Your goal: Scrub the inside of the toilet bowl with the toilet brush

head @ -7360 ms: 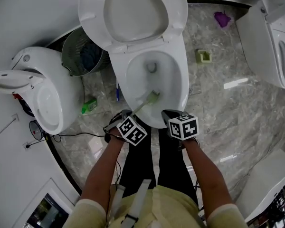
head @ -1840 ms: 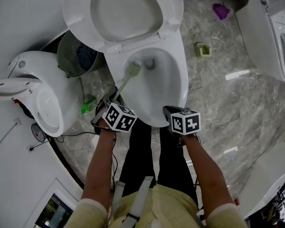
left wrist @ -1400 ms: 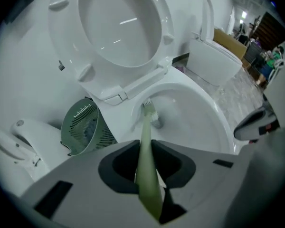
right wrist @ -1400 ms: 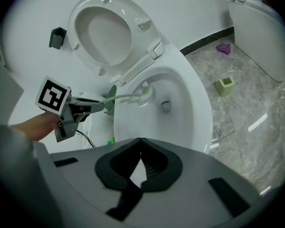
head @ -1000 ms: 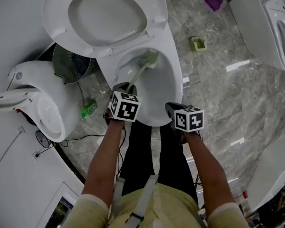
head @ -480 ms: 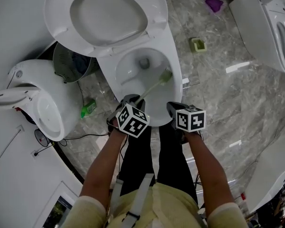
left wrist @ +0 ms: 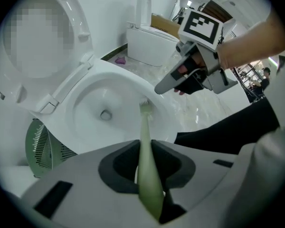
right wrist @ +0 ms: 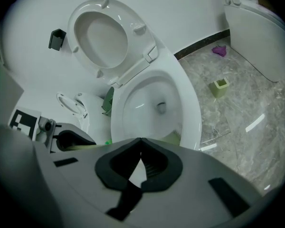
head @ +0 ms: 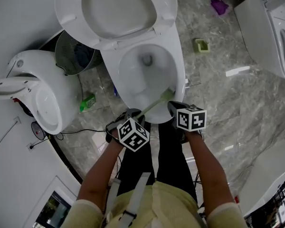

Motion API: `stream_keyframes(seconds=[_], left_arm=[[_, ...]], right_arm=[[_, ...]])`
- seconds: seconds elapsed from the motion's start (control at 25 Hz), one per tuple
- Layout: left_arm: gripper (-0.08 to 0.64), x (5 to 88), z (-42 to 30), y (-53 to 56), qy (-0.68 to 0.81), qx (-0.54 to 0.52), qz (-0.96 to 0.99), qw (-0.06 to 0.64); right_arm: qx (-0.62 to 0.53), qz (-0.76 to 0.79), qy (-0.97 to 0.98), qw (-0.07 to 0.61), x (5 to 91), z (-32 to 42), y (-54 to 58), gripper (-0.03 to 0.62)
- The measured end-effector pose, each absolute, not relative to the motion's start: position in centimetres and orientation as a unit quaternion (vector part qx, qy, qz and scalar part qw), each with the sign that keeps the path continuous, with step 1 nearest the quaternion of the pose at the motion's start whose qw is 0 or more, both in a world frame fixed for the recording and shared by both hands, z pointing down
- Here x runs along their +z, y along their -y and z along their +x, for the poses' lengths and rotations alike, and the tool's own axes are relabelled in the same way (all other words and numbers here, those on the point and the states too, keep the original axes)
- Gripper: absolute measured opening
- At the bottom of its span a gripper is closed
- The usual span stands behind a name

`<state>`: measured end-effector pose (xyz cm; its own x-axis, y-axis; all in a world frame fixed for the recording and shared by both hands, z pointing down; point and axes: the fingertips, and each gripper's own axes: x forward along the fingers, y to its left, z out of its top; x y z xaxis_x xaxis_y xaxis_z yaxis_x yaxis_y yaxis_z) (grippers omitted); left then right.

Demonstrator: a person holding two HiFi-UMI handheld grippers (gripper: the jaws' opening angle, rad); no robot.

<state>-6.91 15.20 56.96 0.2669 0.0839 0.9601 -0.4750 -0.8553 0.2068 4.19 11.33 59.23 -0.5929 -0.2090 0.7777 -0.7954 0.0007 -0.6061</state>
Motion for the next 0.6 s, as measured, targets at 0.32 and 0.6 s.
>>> stream_keyframes(seconds=[0.32,0.6], left_arm=[[0.083,56.1,-8.7,-18.6,0.085,0.613,0.754,0.219],[0.082,56.2,-11.3,-19.2,0.038,0.652,0.741,0.152]], right_arm=[[0.595,0.37,0.668,0.25,59.2,3.2,-12.2,0.015],[0.594,0.363,0.669,0.26,59.3,2.2,-13.1,0.015]])
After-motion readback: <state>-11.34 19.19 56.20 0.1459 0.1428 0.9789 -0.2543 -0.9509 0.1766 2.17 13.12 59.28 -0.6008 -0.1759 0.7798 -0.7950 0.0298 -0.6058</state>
